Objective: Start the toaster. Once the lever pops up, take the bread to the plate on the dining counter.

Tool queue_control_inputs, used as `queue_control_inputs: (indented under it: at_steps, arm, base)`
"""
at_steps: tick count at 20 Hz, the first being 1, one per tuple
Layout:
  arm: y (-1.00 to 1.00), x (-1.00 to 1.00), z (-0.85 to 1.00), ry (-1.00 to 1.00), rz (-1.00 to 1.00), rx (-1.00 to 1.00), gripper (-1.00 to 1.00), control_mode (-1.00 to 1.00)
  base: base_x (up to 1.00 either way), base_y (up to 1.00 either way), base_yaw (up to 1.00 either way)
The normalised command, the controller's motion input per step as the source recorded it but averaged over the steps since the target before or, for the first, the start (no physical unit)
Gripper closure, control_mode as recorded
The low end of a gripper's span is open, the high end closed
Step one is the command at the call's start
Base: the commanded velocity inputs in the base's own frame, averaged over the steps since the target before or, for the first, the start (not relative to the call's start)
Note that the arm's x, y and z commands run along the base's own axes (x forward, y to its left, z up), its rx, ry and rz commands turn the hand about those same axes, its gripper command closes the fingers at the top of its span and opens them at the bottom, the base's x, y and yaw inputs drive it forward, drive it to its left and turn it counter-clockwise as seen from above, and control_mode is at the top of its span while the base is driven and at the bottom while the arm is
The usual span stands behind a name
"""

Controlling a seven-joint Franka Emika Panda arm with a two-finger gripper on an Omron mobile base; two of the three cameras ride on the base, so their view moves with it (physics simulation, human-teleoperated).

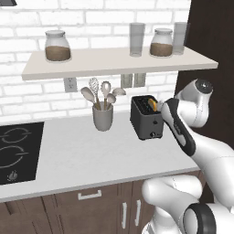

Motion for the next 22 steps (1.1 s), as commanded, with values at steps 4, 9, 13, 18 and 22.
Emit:
queue_control_inputs:
  at_steps: [4, 9, 13, 18, 22]
  arm:
    - [0.0, 0.09, -0.07, -0.1, 0.0, 0.0, -1.0, -1.0]
    - [0.0, 0.01, -0.01, -0.13, 0.02, 0.0, -1.0, -1.0]
    - [-0.06, 0.01, 0.0, -0.04, 0.03, 0.0, -1.0, -1.0]
    - [0.0, 0.11, 0.0, 0.1, 0.01, 0.0, -1.0, -1.0]
    - [0.0, 0.19, 0.0, 0.21, 0.0, 0.0, -1.0, -1.0]
  base:
    - [0.0, 0.0, 0.0]
    - [0.0, 0.0, 0.0]
    - [0.0, 0.0, 0.0]
    - [0.0, 0.0, 0.0]
    - [0.0, 0.0, 0.0]
